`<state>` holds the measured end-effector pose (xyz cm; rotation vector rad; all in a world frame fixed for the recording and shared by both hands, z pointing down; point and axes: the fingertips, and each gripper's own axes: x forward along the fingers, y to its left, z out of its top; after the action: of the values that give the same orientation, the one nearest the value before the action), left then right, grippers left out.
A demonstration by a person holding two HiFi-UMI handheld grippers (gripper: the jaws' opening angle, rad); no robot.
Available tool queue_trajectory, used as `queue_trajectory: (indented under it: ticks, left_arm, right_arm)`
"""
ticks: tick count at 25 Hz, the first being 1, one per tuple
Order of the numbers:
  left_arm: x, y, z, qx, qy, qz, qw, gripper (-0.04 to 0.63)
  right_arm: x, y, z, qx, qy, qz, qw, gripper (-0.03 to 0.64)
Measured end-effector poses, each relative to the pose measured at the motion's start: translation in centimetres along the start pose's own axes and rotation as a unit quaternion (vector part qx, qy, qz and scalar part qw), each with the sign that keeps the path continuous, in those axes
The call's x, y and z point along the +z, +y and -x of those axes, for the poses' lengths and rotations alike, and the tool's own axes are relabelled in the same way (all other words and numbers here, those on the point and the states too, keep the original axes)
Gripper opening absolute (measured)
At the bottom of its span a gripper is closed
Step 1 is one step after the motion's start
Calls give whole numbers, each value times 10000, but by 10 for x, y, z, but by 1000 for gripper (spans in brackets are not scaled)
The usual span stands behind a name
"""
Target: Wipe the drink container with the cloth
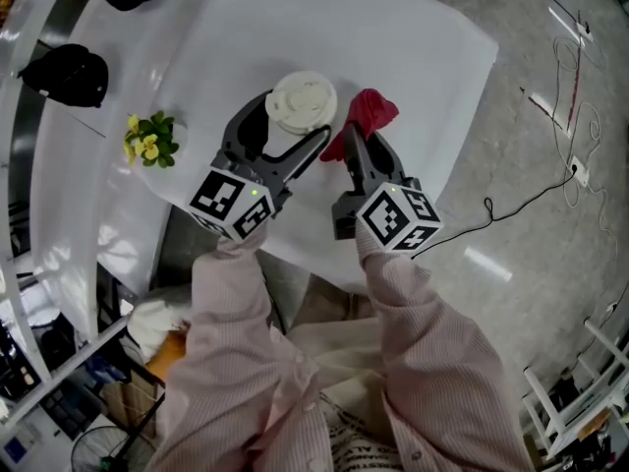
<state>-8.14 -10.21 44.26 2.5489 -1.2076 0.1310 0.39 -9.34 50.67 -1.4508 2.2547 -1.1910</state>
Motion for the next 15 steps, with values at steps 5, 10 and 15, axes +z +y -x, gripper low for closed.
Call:
queue_trajectory:
  ticks: [5, 10, 15]
  left_arm:
    - [0, 1, 1, 12, 20, 37, 10000, 393]
    - [-1, 1, 0, 37, 50, 70, 10000, 393]
    - [-2, -1, 0, 31, 101, 95, 9999, 393]
  right_arm:
    - [30, 15, -4, 433, 302, 395, 9978, 46]
    - [55, 38, -15, 1070, 727, 676, 9893, 46]
    - [65, 57, -23, 1566, 1245, 929, 9754, 46]
